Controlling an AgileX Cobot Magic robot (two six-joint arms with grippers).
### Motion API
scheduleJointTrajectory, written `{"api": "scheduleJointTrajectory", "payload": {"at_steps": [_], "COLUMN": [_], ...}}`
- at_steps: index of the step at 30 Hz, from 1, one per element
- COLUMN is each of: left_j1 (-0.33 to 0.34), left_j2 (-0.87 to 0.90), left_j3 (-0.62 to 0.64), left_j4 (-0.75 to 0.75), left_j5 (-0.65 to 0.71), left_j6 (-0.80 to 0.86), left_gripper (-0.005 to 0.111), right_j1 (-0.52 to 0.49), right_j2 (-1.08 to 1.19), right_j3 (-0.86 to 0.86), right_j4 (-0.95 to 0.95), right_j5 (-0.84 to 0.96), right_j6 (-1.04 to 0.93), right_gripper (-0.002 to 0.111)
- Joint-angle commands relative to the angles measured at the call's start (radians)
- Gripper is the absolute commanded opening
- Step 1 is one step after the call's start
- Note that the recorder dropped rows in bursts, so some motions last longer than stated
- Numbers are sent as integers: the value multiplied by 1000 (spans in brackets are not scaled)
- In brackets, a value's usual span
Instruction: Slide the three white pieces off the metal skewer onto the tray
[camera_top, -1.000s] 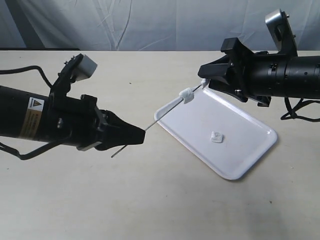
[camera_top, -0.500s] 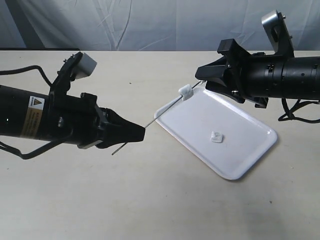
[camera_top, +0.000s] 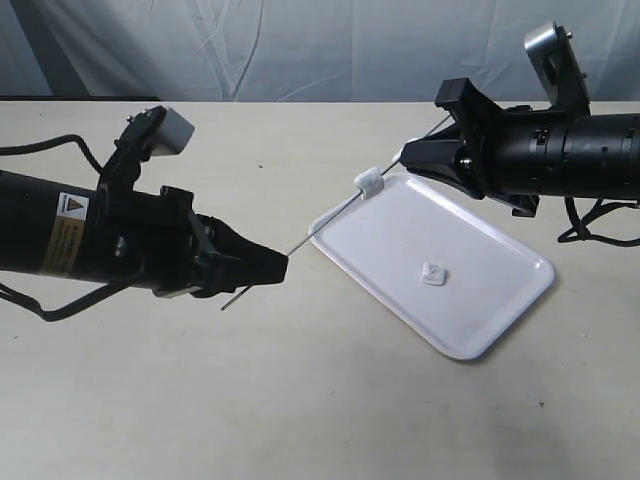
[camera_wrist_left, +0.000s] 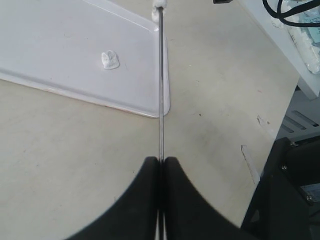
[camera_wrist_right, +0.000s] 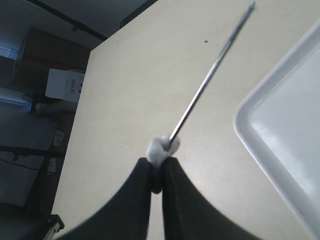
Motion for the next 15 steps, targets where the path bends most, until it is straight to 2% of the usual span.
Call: {"api": "scheduleJointTrajectory", "payload": {"at_steps": [1, 5, 7, 15], "left_j1": [-1, -1, -1, -1], "left_j2": [-8, -8, -8, -8], "left_j3": [-6, -6, -6, 42], "left_j4": [3, 16, 31, 49], "left_j5": [0, -2, -2, 0], "left_j6": [11, 11, 6, -7], "left_gripper": [0, 0, 0, 0], "right_j1": [0, 0, 0, 0], "right_j2": [-4, -4, -4, -4], "right_j3": [-6, -6, -6, -11], "right_j4": [5, 5, 5, 5], "right_j5": [-1, -6, -10, -87], "right_j6": [-3, -3, -9, -17], "right_gripper": [4, 4, -1, -1]}}
